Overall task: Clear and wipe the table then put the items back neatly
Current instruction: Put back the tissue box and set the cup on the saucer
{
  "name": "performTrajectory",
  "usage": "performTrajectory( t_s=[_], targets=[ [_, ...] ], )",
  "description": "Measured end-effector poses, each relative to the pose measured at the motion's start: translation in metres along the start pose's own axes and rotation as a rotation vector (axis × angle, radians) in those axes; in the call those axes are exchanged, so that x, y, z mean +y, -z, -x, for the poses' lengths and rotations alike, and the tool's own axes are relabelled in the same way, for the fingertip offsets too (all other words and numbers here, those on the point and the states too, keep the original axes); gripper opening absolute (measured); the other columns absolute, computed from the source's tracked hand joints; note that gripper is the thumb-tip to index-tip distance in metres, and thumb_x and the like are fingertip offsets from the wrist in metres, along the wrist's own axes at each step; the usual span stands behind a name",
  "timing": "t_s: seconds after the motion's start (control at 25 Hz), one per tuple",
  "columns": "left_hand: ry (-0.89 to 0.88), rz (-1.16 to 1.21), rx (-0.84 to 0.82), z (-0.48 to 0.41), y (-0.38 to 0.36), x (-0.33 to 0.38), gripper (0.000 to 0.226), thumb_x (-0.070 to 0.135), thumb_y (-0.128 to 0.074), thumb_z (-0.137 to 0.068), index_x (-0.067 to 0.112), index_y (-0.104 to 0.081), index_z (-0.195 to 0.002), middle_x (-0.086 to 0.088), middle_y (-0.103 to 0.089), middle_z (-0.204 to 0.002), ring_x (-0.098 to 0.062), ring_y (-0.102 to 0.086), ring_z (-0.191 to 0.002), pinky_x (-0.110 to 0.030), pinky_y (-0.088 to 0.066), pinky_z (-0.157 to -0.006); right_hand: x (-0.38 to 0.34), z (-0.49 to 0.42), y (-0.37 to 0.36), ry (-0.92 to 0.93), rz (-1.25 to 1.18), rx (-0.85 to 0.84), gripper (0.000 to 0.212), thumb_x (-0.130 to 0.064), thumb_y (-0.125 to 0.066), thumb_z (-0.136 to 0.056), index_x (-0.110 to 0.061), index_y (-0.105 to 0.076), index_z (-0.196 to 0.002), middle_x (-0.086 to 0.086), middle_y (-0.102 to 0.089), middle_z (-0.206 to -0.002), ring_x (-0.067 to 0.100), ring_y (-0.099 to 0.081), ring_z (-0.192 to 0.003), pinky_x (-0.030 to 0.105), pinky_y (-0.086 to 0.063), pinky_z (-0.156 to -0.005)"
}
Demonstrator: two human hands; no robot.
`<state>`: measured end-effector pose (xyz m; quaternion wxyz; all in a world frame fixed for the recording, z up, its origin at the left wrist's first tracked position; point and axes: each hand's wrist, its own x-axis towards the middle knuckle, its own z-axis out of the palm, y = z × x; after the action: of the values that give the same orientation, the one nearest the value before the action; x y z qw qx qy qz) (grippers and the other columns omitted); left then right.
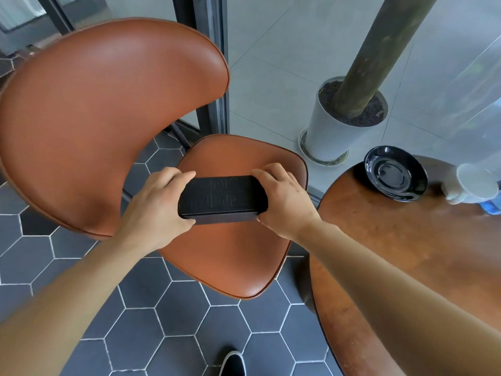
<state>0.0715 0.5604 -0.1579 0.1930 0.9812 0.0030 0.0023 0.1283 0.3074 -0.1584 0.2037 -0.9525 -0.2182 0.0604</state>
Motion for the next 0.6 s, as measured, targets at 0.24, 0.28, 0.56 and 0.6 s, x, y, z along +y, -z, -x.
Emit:
performTrajectory(
  t_s=[0.24, 0.28, 0.56, 0.6],
  targets=[
    [-0.132, 0.064, -0.001, 0.010, 0.038, 0.062, 0.093, 0.022, -0.095, -0.061, 0.022, -0.053, -0.144, 0.008, -0.050, -0.134, -0.017, -0.042, -0.124, -0.041, -0.042, -0.100, 0.013, 0.057, 0.068, -0.045, -0.046, 0.105, 0.081, -0.017, -0.082, -0.065, -0.024, -0.051, -0.139, -0.004, -0.049, -0.131, 0.028, -0.054, -0.116, 0.037, -0.050, -0.093],
    [-0.147, 0.069, -0.012, 0.012, 0.042, 0.074, 0.093, 0.023, -0.094, -0.062, 0.024, -0.053, -0.144, 0.011, -0.049, -0.134, -0.013, -0.041, -0.124, -0.038, -0.040, -0.099, 0.018, 0.069, 0.078, -0.056, -0.055, 0.109, 0.082, -0.019, -0.083, -0.064, -0.025, -0.052, -0.139, -0.005, -0.049, -0.130, 0.027, -0.054, -0.115, 0.033, -0.048, -0.092],
    [-0.258, 0.101, -0.077, 0.016, 0.034, 0.177, 0.089, 0.027, -0.094, -0.062, 0.030, -0.054, -0.141, 0.020, -0.046, -0.132, -0.005, -0.040, -0.122, -0.026, -0.033, -0.095, 0.078, 0.150, 0.138, -0.118, -0.131, 0.183, 0.083, -0.021, -0.087, -0.059, -0.028, -0.055, -0.136, -0.010, -0.050, -0.126, 0.022, -0.055, -0.113, 0.036, -0.052, -0.092],
    [-0.280, 0.105, -0.079, 0.016, 0.027, 0.197, 0.088, 0.025, -0.094, -0.061, 0.028, -0.055, -0.141, 0.018, -0.047, -0.131, -0.006, -0.041, -0.122, -0.025, -0.033, -0.095, 0.092, 0.163, 0.146, -0.134, -0.127, 0.196, 0.082, -0.021, -0.087, -0.060, -0.028, -0.055, -0.136, -0.009, -0.050, -0.126, 0.022, -0.055, -0.113, 0.036, -0.052, -0.091]
  ],
)
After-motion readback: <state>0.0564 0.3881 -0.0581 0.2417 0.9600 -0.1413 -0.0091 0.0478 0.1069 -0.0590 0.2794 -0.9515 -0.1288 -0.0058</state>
